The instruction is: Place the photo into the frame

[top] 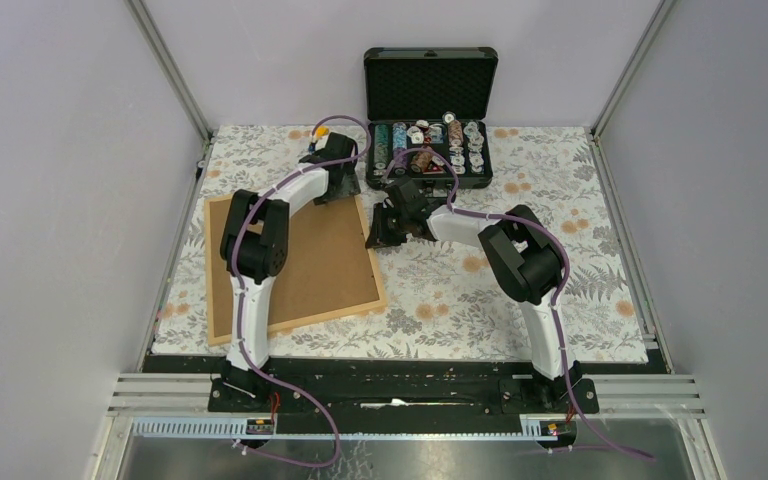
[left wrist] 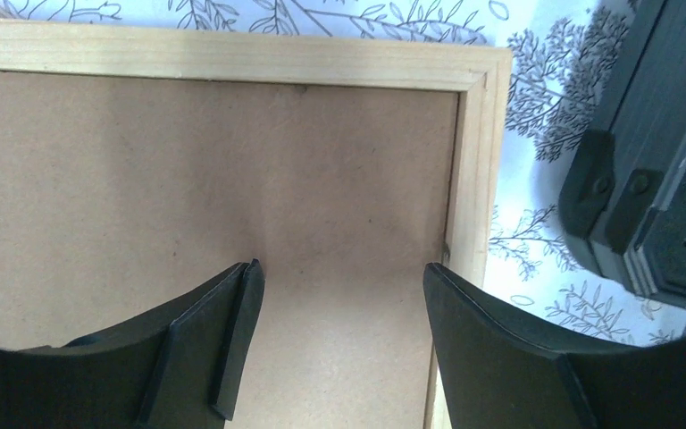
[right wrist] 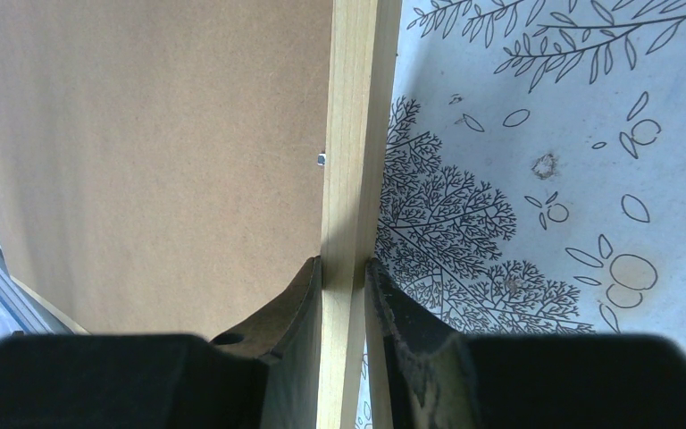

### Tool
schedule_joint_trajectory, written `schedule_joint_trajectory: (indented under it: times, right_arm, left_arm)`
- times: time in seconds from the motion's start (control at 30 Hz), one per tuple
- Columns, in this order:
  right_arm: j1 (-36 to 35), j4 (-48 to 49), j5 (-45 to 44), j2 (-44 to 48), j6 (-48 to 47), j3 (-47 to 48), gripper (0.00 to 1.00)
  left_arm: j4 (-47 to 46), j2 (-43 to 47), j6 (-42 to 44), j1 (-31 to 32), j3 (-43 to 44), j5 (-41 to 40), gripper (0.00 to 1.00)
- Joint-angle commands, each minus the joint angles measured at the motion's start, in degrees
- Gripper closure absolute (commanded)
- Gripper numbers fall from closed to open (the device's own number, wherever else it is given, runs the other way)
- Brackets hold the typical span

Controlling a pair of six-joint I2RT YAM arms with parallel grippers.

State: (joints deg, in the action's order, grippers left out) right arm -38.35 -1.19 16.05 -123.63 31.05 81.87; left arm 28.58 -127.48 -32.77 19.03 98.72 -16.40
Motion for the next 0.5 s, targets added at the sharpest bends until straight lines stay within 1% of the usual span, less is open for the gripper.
schedule_joint_trajectory:
  times: [0.0,0.13,0.3,0.37,0.47]
  right_arm:
    - [0.16,-5.62,-2.26,-2.41,-2.71,-2.24,0.99]
    - [0.2,-5.6,-2.22,-2.46,-2.72,-2.21,0.99]
    - [0.2,-5.62,-2.12,-2.58,-2.73,-2.15,0.99]
    - [0.21,-5.58,-2.08,-2.81,-2.75,-2.08,0.99]
    - [0.2,-5.58,-2.0,-2.81,-2.69,-2.06,0.99]
  left_arm:
    - [6.53,-0.06,0.47,-0.35,-3.78,0.75,0.24]
    - [5.28,0.34,0.19,-0.39,-5.02,0.55,0.22]
    - [5.5,-1.13,-0.42,-1.18,-3.34,1.31,0.21]
    - [3.5,-0.23,-1.47,-2.13,-4.29,4.24,0.2]
    - [-3.06,1.97,-4.71,-5.18,-8.89,12.85,0.21]
